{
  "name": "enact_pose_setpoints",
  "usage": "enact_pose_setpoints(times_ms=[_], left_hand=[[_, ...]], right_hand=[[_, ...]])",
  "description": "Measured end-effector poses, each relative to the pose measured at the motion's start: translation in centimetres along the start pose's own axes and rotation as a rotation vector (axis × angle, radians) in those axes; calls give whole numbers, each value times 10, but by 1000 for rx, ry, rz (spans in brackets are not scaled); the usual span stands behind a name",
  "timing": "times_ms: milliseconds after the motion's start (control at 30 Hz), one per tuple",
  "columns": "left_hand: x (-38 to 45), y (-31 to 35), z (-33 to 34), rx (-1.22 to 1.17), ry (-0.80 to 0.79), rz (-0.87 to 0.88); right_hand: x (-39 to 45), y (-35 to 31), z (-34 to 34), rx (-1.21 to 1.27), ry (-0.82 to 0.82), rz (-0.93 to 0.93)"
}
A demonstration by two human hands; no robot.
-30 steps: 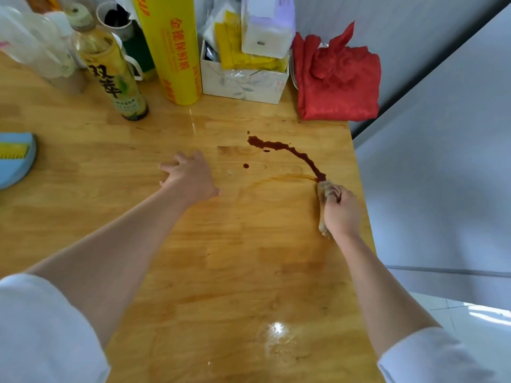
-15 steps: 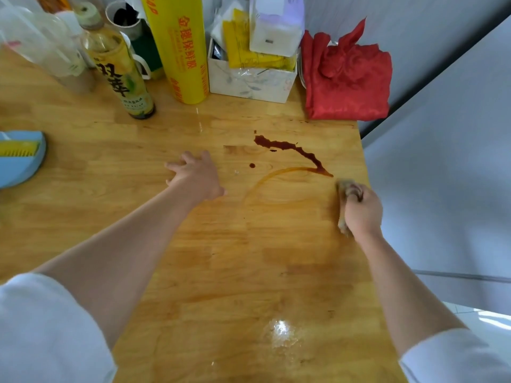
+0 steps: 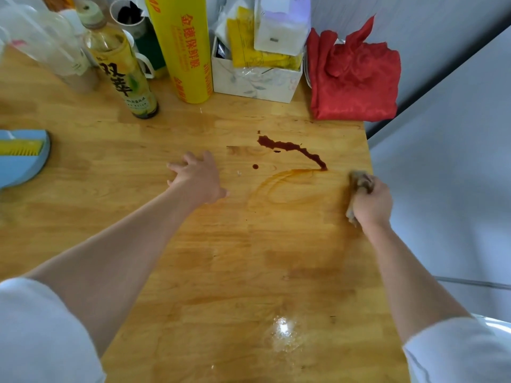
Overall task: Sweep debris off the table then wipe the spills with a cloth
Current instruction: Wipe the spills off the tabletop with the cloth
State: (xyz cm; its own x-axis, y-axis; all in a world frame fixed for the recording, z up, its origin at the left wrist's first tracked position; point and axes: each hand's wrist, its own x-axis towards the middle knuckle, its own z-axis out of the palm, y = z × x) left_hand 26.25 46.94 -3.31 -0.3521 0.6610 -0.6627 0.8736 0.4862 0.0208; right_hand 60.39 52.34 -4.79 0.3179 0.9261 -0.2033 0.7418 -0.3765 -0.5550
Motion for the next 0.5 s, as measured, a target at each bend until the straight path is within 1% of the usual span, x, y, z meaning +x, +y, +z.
enact_pose_setpoints(times_ms=[67, 133, 200, 233, 267, 300, 333, 400, 433, 467, 500], left_hand=[[1, 0, 0, 14, 0, 0], [2, 0, 0, 21, -5, -8], [1, -2, 0, 14, -4, -9], [1, -2, 1, 6, 2, -5], [0, -2, 2, 0, 7, 2], [-1, -2, 2, -7, 11, 6], [-2, -2, 2, -11, 12, 9], [-3, -3, 0, -9, 5, 6], [-3, -2, -1, -7, 1, 7], [-3, -2, -2, -7, -1, 11], [-3, -2, -1, -13, -1, 12]], right_hand=[[-6, -30, 23, 21, -93, -121], [-31, -52, 49, -63, -215, -342], [-59, -48, 61, -190, -369, -574], [-65, -38, 57, -205, -410, -644], [-63, -25, 46, -186, -407, -654], [-52, -12, 32, -159, -366, -610], [-35, -2, 16, -133, -280, -521], [5, 8, -8, -60, -65, -236], [22, 7, -14, -29, -9, -104], [34, 0, -12, -3, 1, -28], [39, -12, -5, 32, -23, -4]])
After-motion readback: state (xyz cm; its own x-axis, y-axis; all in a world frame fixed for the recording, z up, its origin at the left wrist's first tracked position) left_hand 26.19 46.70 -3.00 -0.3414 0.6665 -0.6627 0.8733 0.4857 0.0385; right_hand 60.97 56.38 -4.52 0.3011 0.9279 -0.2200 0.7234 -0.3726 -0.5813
